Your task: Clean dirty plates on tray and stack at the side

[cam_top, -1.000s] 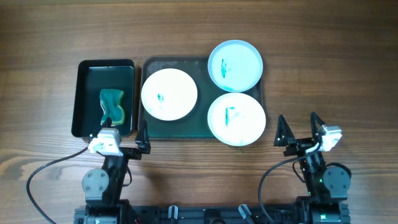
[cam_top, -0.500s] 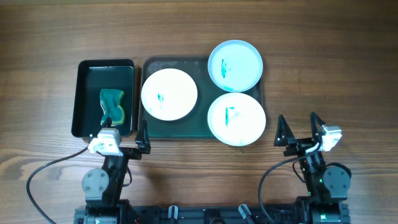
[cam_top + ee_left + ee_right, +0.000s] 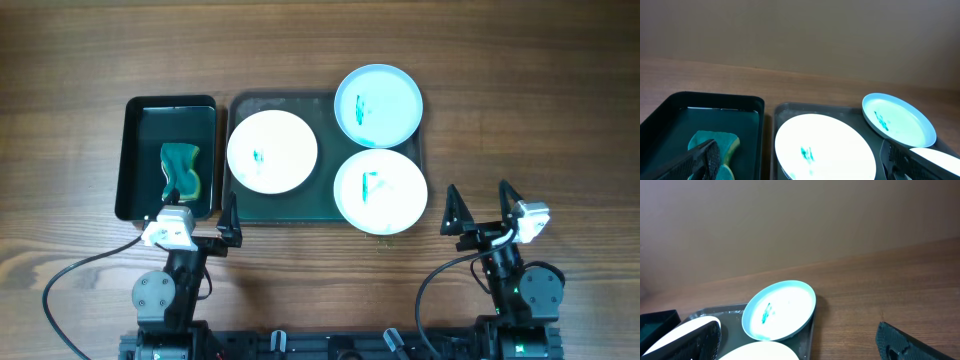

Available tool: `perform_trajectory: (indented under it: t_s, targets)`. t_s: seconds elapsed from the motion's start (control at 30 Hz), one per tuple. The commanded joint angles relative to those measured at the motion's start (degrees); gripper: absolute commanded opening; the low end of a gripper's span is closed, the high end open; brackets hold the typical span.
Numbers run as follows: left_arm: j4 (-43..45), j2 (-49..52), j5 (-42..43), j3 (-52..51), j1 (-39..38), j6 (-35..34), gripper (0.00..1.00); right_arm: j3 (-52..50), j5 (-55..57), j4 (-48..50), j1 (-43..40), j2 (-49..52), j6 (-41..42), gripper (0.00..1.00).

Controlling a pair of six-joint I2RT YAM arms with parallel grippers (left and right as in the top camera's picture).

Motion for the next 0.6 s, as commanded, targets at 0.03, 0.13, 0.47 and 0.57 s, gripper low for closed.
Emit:
perform_trajectory:
  t_s: [0.03,0.13,0.47,0.57]
  targets:
    - [-0.1,-0.5,-0.5,-0.5,0.1,-0.1,1.0,-0.1,0.4,0.3,0.3,-0.5,0.4,1.0]
    - [-0.1,-0.5,-0.5,-0.4,0.1,-0.1,1.0,-0.1,0.4,0.3,0.3,-0.5,0.4,1.0]
    - [-0.1,-0.5,-0.5,-0.5,0.1,-0.1,1.0,-0.1,6.7,-0.3,0.3,-0.5,0.3,1.0]
    - [-0.1,-0.5,-0.5,-0.5,0.1,-0.1,1.0,-0.1,6.6,-0.3,0.3,-0.5,0.1,1.0]
